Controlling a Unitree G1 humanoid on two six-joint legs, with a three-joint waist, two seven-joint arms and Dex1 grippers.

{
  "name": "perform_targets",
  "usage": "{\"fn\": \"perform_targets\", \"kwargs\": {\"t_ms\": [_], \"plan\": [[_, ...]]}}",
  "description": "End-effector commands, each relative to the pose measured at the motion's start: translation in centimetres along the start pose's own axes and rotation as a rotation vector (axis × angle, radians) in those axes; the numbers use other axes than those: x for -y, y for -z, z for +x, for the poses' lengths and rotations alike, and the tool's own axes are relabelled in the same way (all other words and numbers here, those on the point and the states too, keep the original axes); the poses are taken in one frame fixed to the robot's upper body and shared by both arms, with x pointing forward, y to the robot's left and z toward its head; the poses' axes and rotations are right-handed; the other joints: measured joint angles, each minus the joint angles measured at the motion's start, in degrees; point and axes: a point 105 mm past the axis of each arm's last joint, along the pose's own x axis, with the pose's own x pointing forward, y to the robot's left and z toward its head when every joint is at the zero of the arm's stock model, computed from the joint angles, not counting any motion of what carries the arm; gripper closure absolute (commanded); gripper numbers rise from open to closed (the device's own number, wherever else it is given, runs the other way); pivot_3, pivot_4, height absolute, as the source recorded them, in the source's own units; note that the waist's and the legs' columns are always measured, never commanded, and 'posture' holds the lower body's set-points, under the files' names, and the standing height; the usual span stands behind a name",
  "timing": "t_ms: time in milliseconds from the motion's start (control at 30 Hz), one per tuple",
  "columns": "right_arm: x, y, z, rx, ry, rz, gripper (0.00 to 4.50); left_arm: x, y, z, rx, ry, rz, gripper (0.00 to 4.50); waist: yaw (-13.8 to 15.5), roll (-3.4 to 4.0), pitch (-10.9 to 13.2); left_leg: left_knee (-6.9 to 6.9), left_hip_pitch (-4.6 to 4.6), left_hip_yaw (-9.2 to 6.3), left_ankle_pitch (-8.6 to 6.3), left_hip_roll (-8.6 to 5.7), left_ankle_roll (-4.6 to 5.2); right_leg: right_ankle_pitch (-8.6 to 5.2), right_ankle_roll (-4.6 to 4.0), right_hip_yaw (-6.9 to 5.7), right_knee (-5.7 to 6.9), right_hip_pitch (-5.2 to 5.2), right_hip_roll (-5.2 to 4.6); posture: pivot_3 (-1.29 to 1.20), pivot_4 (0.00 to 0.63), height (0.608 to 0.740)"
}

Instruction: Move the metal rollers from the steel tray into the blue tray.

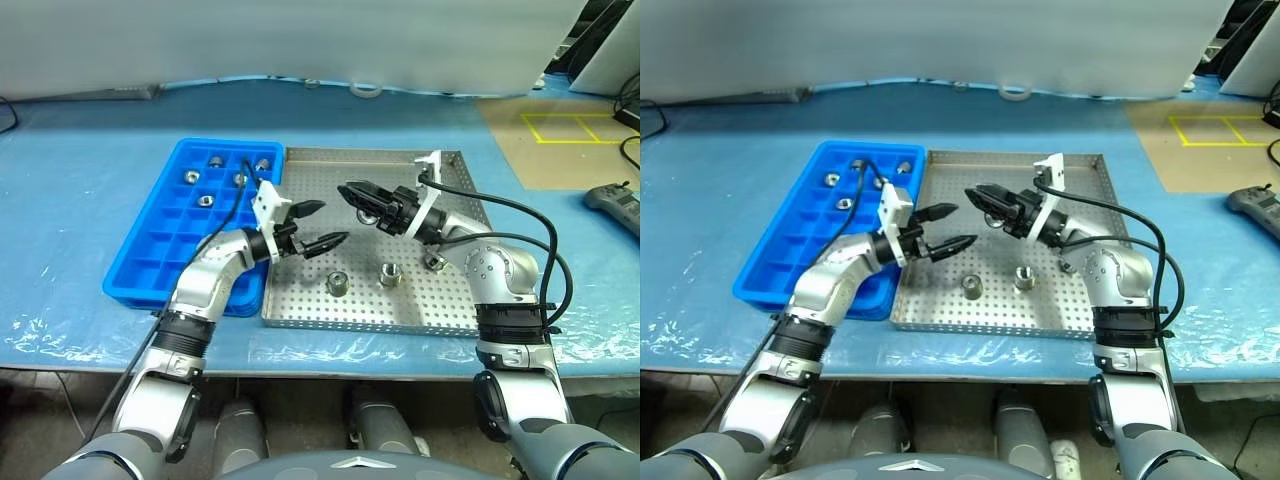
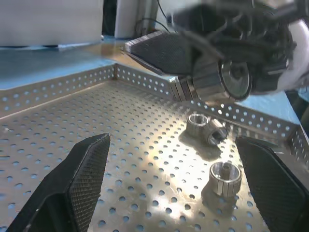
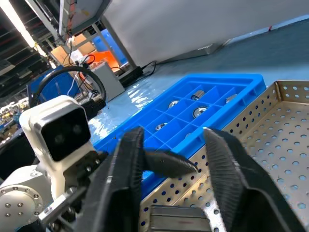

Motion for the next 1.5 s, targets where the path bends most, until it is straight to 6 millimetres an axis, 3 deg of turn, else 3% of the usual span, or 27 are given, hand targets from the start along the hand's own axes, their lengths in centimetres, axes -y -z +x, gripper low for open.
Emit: {"fn": "perform_targets", "kwargs": {"t_ms": [33,67,233,333,400,467,600,767,867,1267,1500], "plan": [[-0.5,-2.0,-0.1,0.072,-0.025,-0.028,3.56,-1.7,-2.6,-2.8,0.088,-0.111,0.020,0.00,-0.04,0.00,0.00,-0.02,0.01,0.00,0.01,0.00,-0.02,0.00,0.00,0.00,0.00,0.00,0.01,-0.41,0.150,0.740],[-0.5,-2.1,0.0,0.080,-0.028,-0.019,3.77,-2.3,-3.1,-3.7,0.109,-0.155,0.019,0.00,-0.04,0.00,0.00,-0.03,0.02,0.00,0.01,0.00,-0.04,0.00,0.00,-0.01,0.00,0.00,0.01,-0.40,0.150,0.740],[-0.2,-3.4,2.6,0.153,-0.042,0.031,3.77,-5.8,-6.2,-8.6,0.222,-0.440,0.081,0.00,0.05,0.00,0.03,-0.05,0.00,-0.01,0.07,0.00,-0.15,0.00,0.00,-0.03,-0.01,-0.06,0.01,-0.31,0.150,0.740],[-1.5,-3.3,6.8,0.157,-0.090,0.037,3.77,-8.1,-10.6,-13.0,0.411,-0.694,0.125,0.00,0.11,-0.03,0.07,-0.05,-0.07,-0.07,0.09,0.03,-0.39,0.00,-0.02,-0.09,0.04,-0.16,0.02,-0.24,0.150,0.740],[-2.3,-2.8,9.4,0.142,-0.103,0.023,3.77,-8.3,-11.9,-14.8,0.476,-0.778,0.142,0.00,0.26,-0.09,0.10,-0.06,-0.09,-0.14,0.15,0.09,-0.52,0.02,-0.06,-0.16,0.07,-0.19,0.06,-0.18,0.150,0.740],[-3.2,-2.0,11.7,0.106,-0.112,-0.025,3.77,-8.3,-12.2,-15.9,0.492,-0.835,0.156,0.00,0.62,-0.09,0.10,-0.12,-0.15,-0.19,0.16,0.11,-0.56,0.03,-0.07,-0.28,0.07,-0.21,0.06,-0.13,0.150,0.740],[-5.8,1.7,15.6,-0.048,-0.157,-0.272,3.77,-7.2,-11.4,-17.6,0.467,-0.932,0.192,0.00,2.04,-0.14,0.12,-0.24,-0.31,-0.21,0.23,0.10,-0.41,0.03,-0.07,-0.41,-0.04,-0.25,0.03,-0.06,0.150,0.740],[-7.4,3.8,16.9,-0.085,-0.217,-0.315,3.77,-6.7,-11.5,-20.7,0.510,-1.057,0.194,0.00,4.81,-0.34,0.13,0.04,-1.46,-0.54,0.24,0.29,-0.40,0.11,0.07,-0.99,0.06,-0.96,0.05,0.01,0.150,0.740],[-7.4,4.4,17.3,-0.095,-0.201,-0.353,3.77,-6.5,-11.7,-22.0,0.523,-1.109,0.202,0.00,5.44,-0.35,0.13,0.12,-1.54,-0.69,0.24,0.28,-0.44,0.11,0.07,-1.11,0.10,-0.96,0.03,0.03,0.150,0.740],[-7.2,5.2,17.4,-0.109,-0.216,-0.390,3.77,-6.1,-10.7,-21.1,0.457,-1.102,0.214,0.00,5.46,-0.35,0.13,0.10,-1.34,-1.14,0.70,0.38,-1.06,0.07,-0.26,-1.45,0.90,-0.95,0.04,0.03,0.150,0.740],[-7.4,4.7,17.0,-0.080,-0.245,-0.315,1.43,-6.5,-10.5,-20.5,0.438,-1.075,0.203,0.00,5.29,-0.35,0.13,0.10,-1.36,-1.28,0.76,0.38,-1.09,0.05,-0.31,-1.56,1.00,-0.95,0.05,0.01,0.150,0.740]]}}
